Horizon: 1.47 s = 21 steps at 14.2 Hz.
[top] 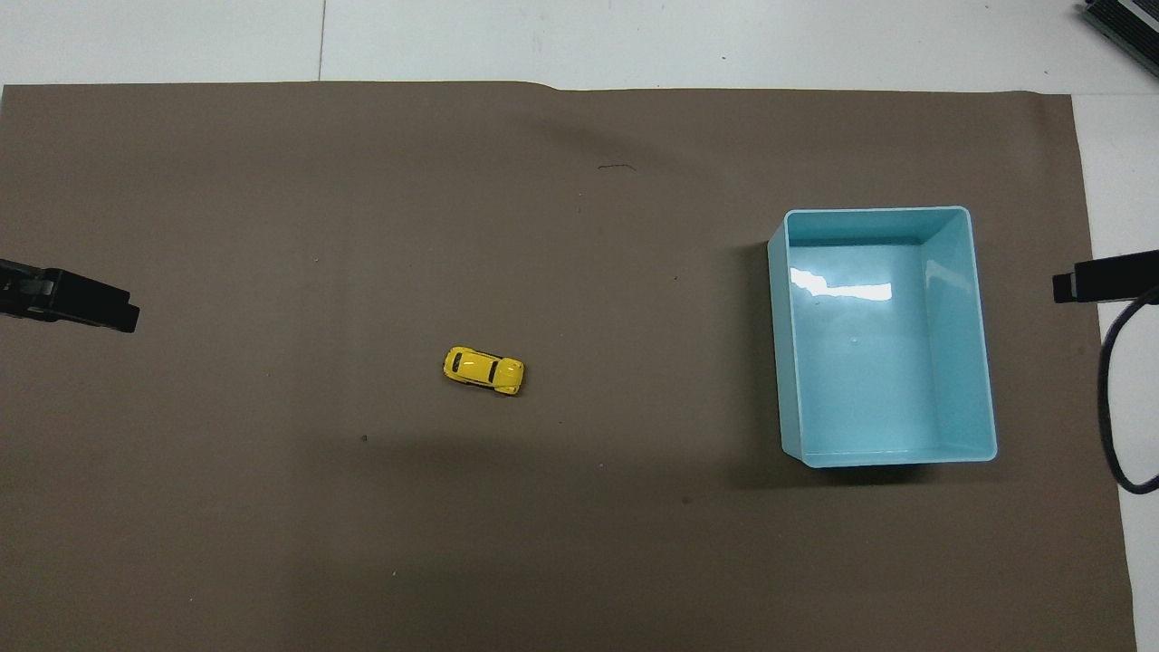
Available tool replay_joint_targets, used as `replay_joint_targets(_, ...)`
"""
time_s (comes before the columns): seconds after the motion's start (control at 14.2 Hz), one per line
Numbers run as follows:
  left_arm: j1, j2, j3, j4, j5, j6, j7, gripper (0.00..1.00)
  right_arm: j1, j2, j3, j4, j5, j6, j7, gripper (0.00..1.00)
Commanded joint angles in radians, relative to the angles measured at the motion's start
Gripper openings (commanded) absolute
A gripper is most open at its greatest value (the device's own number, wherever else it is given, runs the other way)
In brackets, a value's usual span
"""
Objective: Wind up and store yellow beetle car
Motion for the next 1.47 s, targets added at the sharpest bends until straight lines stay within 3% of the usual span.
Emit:
replay_joint_targets(0.0, -0.003, -0.020, 0.002, -0.010, -0.002, 0.001, 0.016, 1.00, -0.004, -0.011, 0.006, -0.002, -0.004, -0.012, 0.017, 1.00)
replay_joint_targets(0.56, -0.008, -0.008, -0.003, -0.007, -0.003, 0.044, 0.056, 1.00, -0.004, -0.011, 0.006, -0.002, -0.004, -0.012, 0.017, 1.00)
replay_joint_targets(1.19, -0.037, -0.006, -0.012, -0.011, -0.008, 0.119, 0.657, 1.00, -0.004, -0.011, 0.006, -0.002, -0.004, -0.012, 0.017, 1.00)
replay_joint_targets(1.4, -0.054, 0.017, -0.017, -0.011, -0.010, 0.124, 0.777, 1.00, -0.004, -0.011, 0.006, -0.002, -0.004, -0.012, 0.017, 1.00)
